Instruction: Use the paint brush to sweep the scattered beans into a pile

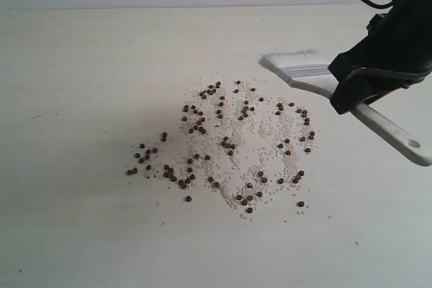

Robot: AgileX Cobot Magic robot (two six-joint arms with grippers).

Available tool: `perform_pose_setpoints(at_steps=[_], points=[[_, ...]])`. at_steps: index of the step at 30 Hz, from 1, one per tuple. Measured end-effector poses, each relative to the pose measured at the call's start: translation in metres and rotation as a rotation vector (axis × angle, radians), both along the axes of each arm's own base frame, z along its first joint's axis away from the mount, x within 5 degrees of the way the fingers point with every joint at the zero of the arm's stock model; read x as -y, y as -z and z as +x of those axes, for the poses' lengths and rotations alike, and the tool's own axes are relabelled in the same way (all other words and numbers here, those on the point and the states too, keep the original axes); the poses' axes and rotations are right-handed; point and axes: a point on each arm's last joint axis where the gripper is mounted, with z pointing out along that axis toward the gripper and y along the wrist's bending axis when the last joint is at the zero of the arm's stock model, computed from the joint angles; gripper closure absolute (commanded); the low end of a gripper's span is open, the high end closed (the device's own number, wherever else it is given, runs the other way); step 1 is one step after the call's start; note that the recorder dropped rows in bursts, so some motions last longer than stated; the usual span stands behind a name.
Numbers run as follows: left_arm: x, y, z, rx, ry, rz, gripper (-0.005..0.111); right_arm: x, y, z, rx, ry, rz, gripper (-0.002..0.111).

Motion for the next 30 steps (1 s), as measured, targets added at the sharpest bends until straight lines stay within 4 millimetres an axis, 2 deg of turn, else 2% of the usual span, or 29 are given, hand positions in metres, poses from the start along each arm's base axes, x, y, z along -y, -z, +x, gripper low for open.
perform_pose_setpoints(at_steps=[3,10,13,17,21,23,26,30], points=[[0.003,-0.003,0.019,-0.115,0.030,0.090,0.107,-0.001,-0.007,0.003,0.016,-0.003,0.005,0.108],[0.015,-0.052,0.082,-0.175,0.242,0.369,0.107,-0.001,-0.009,0.002,0.003,-0.011,0.003,0.108],[0.019,-0.063,0.110,-0.192,0.344,0.535,0.107,-0.001,-0.008,0.001,-0.005,-0.014,0.000,0.108],[0.025,-0.066,0.138,-0.209,0.440,0.697,0.107,0.000,-0.008,0.000,-0.016,-0.017,-0.001,0.108],[0.044,-0.068,0.155,-0.167,0.524,0.890,0.106,0.000,-0.008,-0.001,-0.032,-0.023,-0.005,0.108],[0.057,-0.066,0.161,-0.156,0.537,0.971,0.101,0.001,-0.008,-0.002,-0.040,-0.029,-0.015,0.108],[0.080,-0.059,0.167,-0.128,0.532,1.129,0.083,0.001,-0.008,-0.003,-0.044,-0.034,-0.024,0.108],[0.110,-0.040,0.168,-0.081,0.510,1.382,0.064,0.002,-0.008,-0.003,-0.042,-0.036,-0.030,0.108]])
